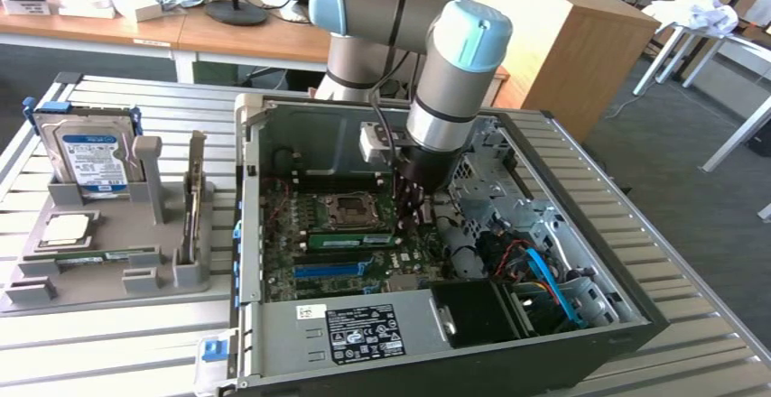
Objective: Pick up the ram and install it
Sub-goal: 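Press down the ram until it locks into place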
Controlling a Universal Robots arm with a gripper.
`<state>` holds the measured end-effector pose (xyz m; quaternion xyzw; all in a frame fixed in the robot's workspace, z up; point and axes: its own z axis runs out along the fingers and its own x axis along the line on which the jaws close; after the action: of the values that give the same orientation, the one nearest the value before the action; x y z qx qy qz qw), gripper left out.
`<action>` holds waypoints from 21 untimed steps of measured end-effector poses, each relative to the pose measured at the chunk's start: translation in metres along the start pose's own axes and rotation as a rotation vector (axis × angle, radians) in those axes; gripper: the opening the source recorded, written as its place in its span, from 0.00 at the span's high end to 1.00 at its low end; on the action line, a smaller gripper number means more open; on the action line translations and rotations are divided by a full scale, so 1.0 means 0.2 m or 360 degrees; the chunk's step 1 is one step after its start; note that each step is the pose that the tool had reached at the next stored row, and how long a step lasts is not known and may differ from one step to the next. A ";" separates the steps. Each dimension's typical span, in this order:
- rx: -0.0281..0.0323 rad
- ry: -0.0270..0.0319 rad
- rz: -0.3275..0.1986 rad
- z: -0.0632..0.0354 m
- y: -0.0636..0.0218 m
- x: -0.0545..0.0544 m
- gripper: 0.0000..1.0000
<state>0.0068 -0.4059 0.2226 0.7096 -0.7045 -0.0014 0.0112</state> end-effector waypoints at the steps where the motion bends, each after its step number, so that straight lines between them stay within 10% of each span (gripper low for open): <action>1: 0.00001 -0.00003 0.0000 0.000 0.000 0.00 0.90; 21: 0.00001 -0.00005 0.0000 -0.108 0.010 0.00 0.90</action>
<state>0.0052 -0.4059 0.2443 0.7096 -0.7045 -0.0015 0.0110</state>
